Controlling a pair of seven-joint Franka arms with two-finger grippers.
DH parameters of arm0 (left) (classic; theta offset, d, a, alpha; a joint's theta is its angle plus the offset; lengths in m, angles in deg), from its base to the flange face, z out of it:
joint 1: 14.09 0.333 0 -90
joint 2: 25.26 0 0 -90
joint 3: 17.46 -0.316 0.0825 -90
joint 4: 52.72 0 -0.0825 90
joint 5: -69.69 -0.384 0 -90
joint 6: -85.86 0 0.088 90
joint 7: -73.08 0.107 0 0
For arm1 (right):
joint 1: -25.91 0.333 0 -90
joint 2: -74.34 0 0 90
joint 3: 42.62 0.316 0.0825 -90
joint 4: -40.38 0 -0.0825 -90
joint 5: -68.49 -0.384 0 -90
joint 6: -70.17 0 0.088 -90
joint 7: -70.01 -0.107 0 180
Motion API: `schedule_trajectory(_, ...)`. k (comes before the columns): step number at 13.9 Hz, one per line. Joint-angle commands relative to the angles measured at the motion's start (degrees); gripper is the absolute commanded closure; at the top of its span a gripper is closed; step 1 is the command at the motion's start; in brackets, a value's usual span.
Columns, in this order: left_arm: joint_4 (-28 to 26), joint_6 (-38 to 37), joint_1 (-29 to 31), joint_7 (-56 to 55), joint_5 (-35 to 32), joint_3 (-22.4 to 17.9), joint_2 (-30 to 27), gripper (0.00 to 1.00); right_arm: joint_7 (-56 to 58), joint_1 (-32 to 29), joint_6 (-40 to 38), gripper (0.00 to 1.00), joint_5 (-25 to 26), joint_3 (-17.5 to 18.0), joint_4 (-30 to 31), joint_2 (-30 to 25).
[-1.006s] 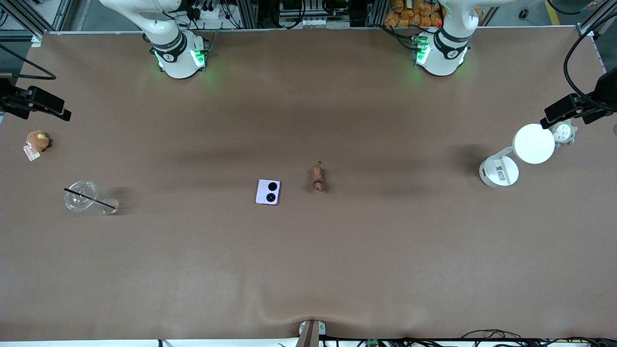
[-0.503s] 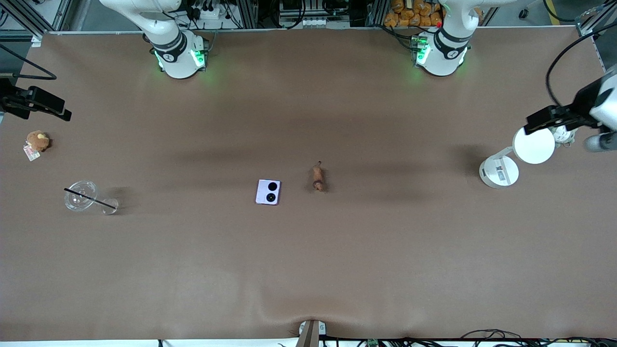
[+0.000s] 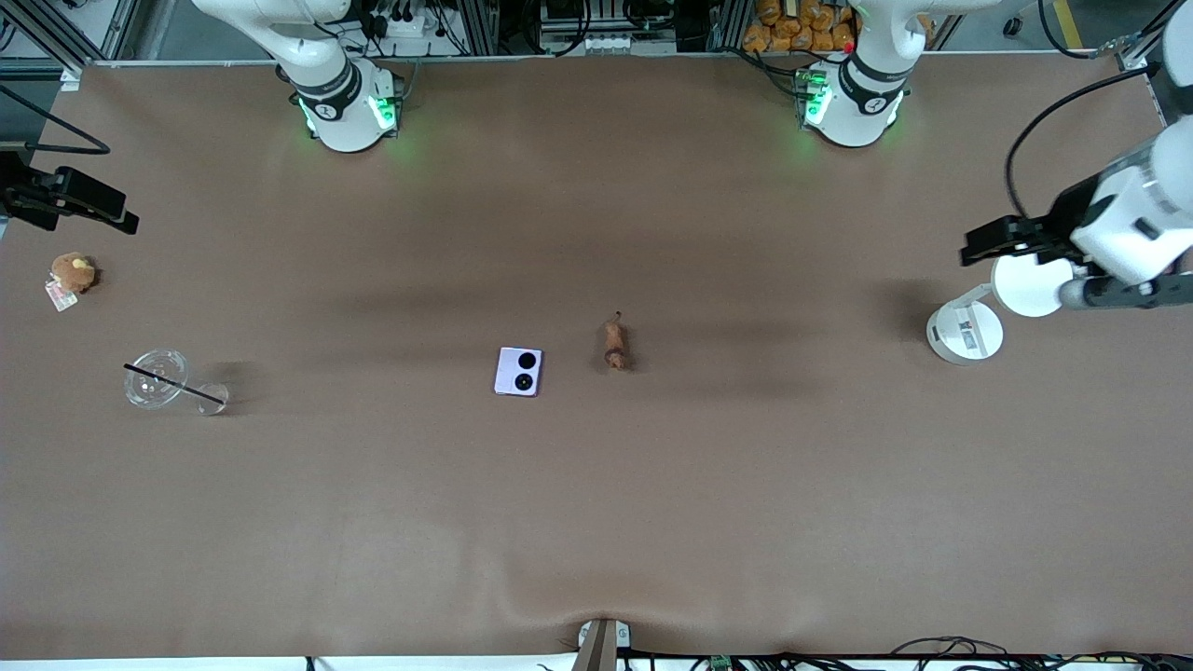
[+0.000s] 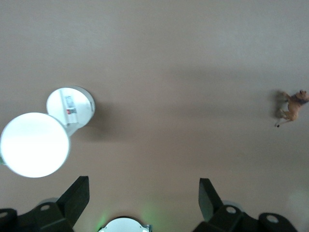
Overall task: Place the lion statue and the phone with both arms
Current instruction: 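Reach the left gripper across the table to the brown lion statue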
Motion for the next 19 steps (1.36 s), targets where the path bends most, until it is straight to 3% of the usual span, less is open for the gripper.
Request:
schedule_trajectory(1, 1.3, 3.8, -3.7, -0.7, 0.8, 0.4, 5.0, 0.0, -0.2, -0.5, 0.3, 0.0, 0.2, 0.6, 0.7, -0.8)
schedule_trajectory(7, 1.8, 13.2, -13.5, -8.8, -0.1, 2.0, 12.9, 0.0, -0.2, -0.5, 0.3, 0.0, 0.0, 0.6, 0.7, -0.8)
schedule_trajectory(19, 1.7, 14.1, -13.1, -13.8, -0.7, 1.9, 16.7, 0.0, -6.3, 4.1, 2.1, 0.0, -0.1, 0.6, 1.0, 0.1)
